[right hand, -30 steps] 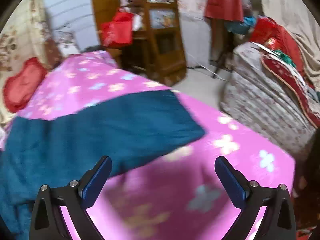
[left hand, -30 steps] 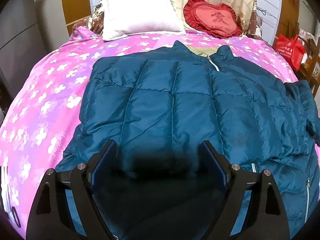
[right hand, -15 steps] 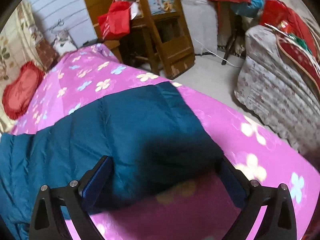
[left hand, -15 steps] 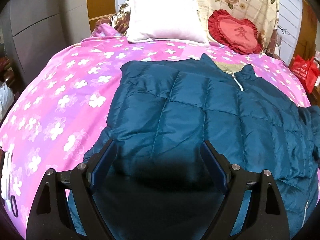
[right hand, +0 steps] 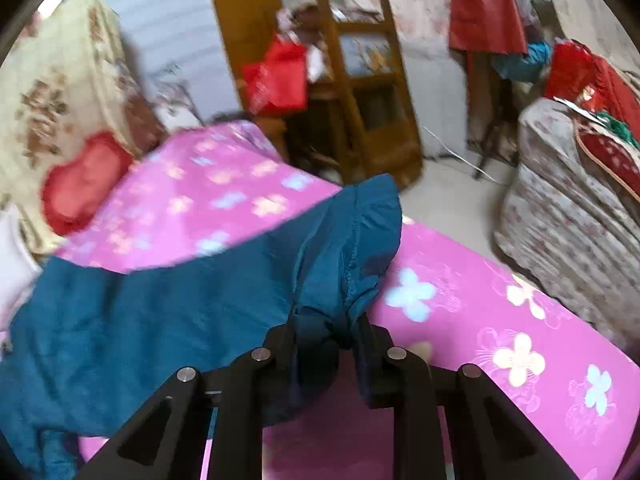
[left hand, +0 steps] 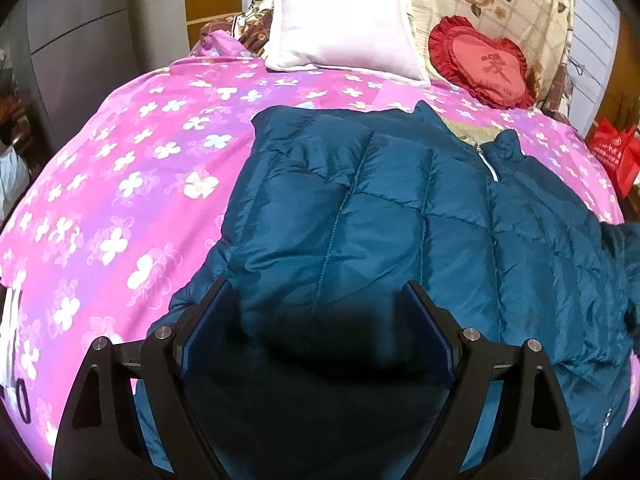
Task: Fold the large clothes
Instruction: 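Grasp the jacket side edge with the right tool and lift it, then lay the held side over the jacket center and open the right tool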
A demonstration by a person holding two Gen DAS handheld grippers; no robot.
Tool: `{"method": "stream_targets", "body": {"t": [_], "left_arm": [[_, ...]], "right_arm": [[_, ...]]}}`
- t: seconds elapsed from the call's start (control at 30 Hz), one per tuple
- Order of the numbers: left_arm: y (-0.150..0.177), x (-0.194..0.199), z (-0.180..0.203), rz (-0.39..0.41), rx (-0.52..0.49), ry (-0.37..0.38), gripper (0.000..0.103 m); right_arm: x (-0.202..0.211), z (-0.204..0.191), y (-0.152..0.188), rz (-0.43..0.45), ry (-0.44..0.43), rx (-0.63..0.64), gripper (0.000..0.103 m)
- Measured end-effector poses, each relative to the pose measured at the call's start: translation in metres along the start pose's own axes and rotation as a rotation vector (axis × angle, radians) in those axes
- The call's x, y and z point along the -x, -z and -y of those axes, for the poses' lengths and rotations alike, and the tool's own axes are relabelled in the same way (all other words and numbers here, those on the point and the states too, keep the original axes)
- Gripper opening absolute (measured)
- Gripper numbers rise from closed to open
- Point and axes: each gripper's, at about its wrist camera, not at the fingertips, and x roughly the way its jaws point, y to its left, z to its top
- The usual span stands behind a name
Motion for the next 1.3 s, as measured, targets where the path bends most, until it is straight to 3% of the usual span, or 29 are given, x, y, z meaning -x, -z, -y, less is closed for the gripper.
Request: {"method": "stream_targets", "body": {"t": [0.17,0.33,0.6,0.77,0.93,1.0,1.1,1.17,1.3], "left_arm": [[0.001,-0.007,0.000,-0.045,-0.007,0.007,0.086],[0.000,-0.010,0.001,-0.065,0.003,0.019,0.086],[0.000,-0.006,0.015,-0.055,-0.043,0.085,0.086],[-0.002,-0.006,0.026,-0.058,-0.082,0.131,0.086],[-0.002,-0.005,0.030,-0.057,-0.090,0.162,0.086],[-0.003,-0.006,0.031,-0.059,-0.086,0.170,0.086],[-0.003,-0.005,0.031,-0.057,-0.083,0.180,0.086],[-0.003,-0.004,0.031,-0.053,-0.079,0.188,0.086],[-0.002,-0.001,0.033,-0.042,-0.083,0.210,0.086]], "right_arm": [[0.032,-0.048,0.002,0.045,-0.104,0.089,0.020],[0.064,-0.134,0.029,0.067,-0.170,0.232,0.020],[0.089,-0.297,0.110,0.039,-0.356,0.501,0.020],[0.090,-0.364,0.162,-0.030,-0.453,0.596,0.020],[0.098,-0.416,0.204,-0.046,-0.489,0.735,0.020],[0.098,-0.429,0.217,-0.050,-0.468,0.797,0.025],[0.107,-0.426,0.224,-0.053,-0.508,0.805,0.053],[0.117,-0.414,0.223,-0.027,-0.515,0.804,0.079],[0.140,-0.384,0.221,-0.018,-0.474,0.827,0.080]]}}
